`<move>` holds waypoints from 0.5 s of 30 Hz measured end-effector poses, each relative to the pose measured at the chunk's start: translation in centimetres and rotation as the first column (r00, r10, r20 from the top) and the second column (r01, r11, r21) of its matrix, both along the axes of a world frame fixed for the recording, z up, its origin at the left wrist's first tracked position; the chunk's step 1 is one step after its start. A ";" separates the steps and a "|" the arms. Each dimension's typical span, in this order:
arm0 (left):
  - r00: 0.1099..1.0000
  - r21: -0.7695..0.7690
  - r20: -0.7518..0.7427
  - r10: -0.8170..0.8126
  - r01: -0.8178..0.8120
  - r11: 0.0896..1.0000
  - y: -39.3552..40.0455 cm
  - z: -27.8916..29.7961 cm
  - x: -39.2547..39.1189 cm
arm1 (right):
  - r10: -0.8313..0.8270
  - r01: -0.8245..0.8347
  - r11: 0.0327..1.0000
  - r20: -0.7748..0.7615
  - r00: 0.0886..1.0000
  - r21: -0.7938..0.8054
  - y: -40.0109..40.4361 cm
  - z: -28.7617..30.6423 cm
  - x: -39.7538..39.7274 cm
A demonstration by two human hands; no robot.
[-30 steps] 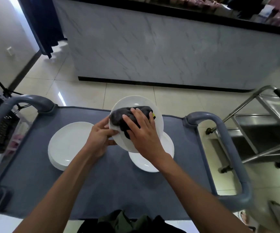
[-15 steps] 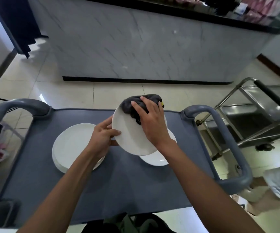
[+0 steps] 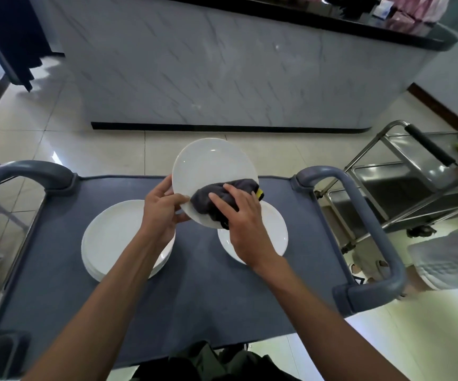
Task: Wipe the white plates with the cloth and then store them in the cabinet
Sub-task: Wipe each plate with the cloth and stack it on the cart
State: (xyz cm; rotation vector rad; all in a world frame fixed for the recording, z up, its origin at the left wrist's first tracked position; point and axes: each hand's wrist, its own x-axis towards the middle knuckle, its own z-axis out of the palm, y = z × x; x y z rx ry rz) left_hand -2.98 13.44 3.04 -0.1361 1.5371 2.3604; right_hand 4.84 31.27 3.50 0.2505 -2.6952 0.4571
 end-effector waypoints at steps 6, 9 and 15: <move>0.999 -0.027 0.017 0.035 -0.035 0.999 -0.6 -0.3 -0.3 | 0.113 -0.113 0.993 -0.001 0.994 -0.039 -1.6 -0.6 1.4; 0.999 -0.029 0.032 0.033 -0.032 0.999 -1.1 -0.5 -0.4 | 0.159 -0.159 0.987 -0.005 0.987 -0.031 -0.7 -1.1 1.7; 1.000 -0.078 -0.002 -0.027 0.026 0.997 -1.8 -0.6 -0.6 | 0.094 -0.093 0.996 -0.064 0.994 0.009 1.4 -1.6 1.0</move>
